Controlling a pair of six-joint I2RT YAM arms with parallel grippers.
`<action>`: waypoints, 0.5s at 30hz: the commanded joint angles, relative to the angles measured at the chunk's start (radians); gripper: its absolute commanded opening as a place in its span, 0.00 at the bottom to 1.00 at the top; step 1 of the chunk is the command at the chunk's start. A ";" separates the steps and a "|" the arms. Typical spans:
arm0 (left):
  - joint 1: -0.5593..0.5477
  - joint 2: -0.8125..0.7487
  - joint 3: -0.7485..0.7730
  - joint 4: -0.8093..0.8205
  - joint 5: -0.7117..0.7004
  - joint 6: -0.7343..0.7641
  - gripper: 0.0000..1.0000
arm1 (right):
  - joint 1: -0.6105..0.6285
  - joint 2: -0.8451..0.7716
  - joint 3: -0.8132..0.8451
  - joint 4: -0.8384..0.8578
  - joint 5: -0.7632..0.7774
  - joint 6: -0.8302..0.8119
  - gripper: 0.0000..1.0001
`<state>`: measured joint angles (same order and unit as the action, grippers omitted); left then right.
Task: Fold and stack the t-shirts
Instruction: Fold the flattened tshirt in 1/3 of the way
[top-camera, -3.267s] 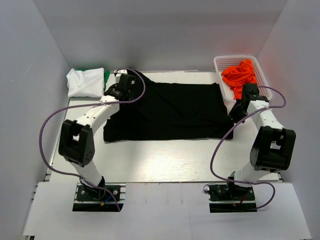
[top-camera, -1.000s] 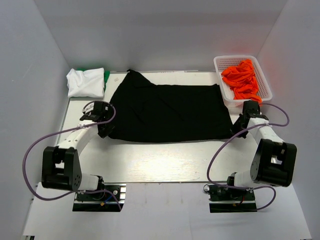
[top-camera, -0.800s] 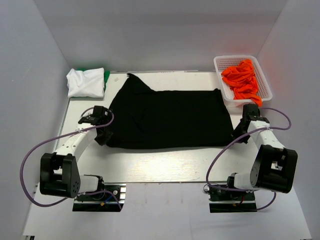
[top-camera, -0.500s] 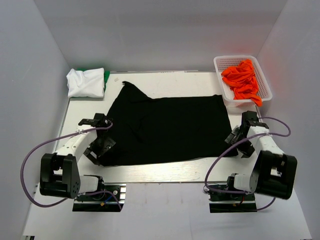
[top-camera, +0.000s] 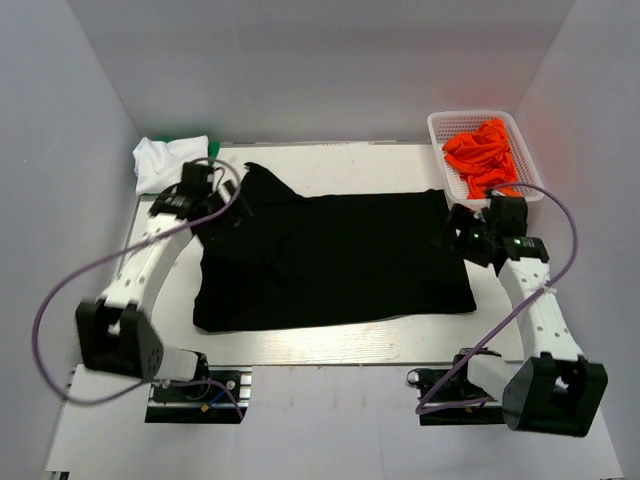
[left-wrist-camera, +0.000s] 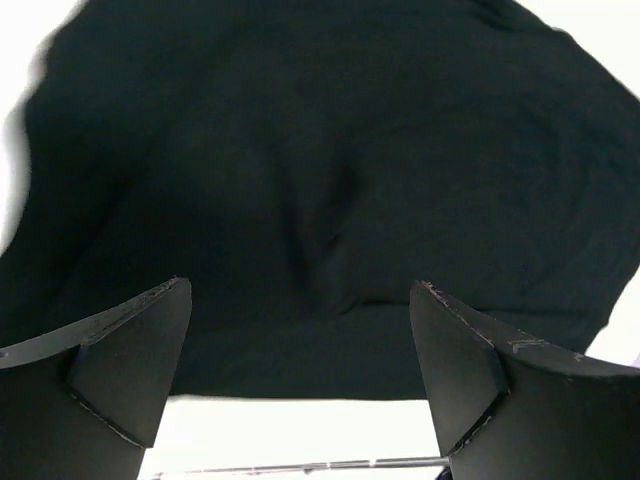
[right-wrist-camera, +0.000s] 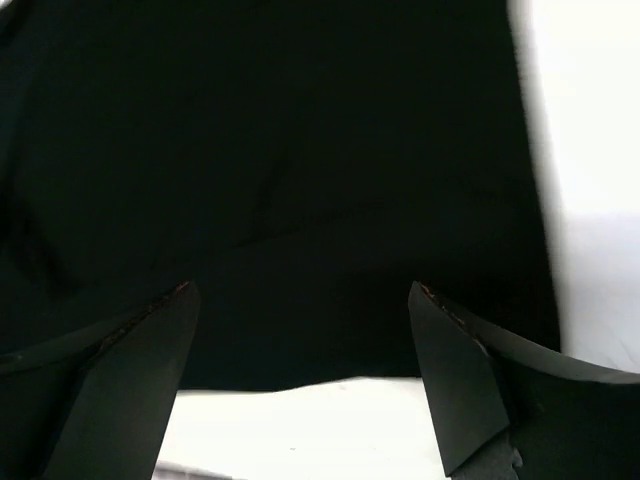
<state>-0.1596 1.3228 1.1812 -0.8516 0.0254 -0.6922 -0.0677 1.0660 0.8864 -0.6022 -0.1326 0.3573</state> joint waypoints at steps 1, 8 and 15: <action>-0.046 0.131 0.075 0.172 0.140 0.149 1.00 | 0.096 0.061 0.020 0.152 -0.231 -0.110 0.90; -0.037 0.271 0.092 0.091 -0.057 0.010 1.00 | 0.416 0.398 0.242 0.309 -0.303 -0.052 0.90; -0.031 -0.107 -0.323 0.249 -0.085 -0.066 1.00 | 0.621 0.879 0.693 0.233 -0.208 0.158 0.82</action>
<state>-0.1982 1.3674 0.9607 -0.6727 -0.0364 -0.7147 0.5270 1.8725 1.4414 -0.3634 -0.3599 0.4160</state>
